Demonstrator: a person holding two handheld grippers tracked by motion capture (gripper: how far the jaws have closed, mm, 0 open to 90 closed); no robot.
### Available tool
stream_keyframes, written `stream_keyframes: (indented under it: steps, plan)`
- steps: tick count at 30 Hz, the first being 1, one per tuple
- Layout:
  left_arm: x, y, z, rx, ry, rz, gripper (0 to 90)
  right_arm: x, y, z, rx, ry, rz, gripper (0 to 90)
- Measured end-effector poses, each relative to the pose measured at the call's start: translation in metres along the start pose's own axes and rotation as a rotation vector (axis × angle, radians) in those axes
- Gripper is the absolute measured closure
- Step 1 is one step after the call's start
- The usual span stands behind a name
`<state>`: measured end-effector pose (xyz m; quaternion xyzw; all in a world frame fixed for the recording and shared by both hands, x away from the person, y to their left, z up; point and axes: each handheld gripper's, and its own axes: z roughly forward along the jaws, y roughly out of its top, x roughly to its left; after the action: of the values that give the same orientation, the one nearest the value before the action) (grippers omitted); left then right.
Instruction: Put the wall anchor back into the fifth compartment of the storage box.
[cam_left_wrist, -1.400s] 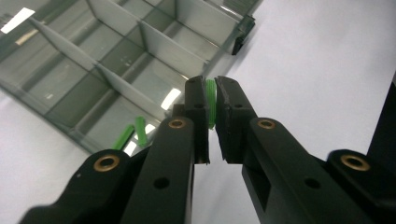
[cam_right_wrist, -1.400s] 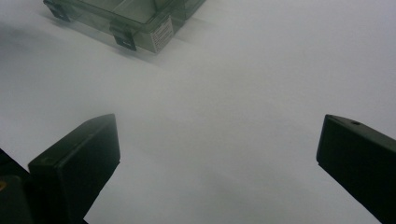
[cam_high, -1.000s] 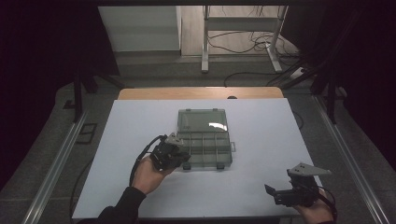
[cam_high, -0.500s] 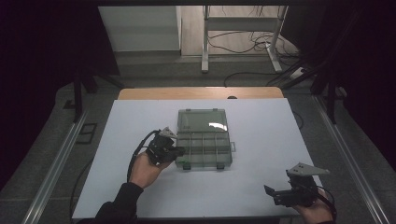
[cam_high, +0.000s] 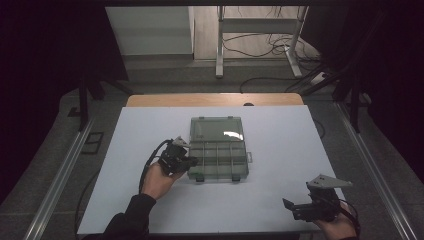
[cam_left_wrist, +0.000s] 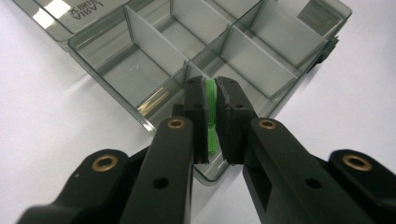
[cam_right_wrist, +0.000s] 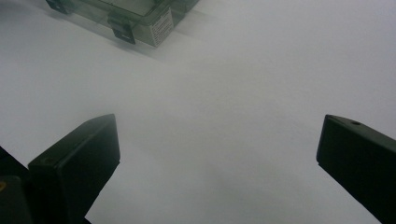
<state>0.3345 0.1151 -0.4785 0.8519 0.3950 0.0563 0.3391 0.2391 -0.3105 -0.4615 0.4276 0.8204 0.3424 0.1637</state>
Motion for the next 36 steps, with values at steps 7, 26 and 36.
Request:
stream_keyframes:
  steps: [7,26,36]
  plan:
    - [0.001,-0.001,0.007,0.015,0.002,-0.006,79.5,0.0,0.0,0.0,0.001,0.001,-0.001,0.0]
    - [-0.003,-0.001,-0.007,-0.018,-0.007,-0.008,66.5,0.0,0.0,-0.001,-0.008,0.0,-0.003,0.0]
    - [-0.005,-0.004,-0.015,-0.025,-0.008,-0.001,58.0,0.001,0.0,-0.001,-0.01,0.002,-0.004,0.0]
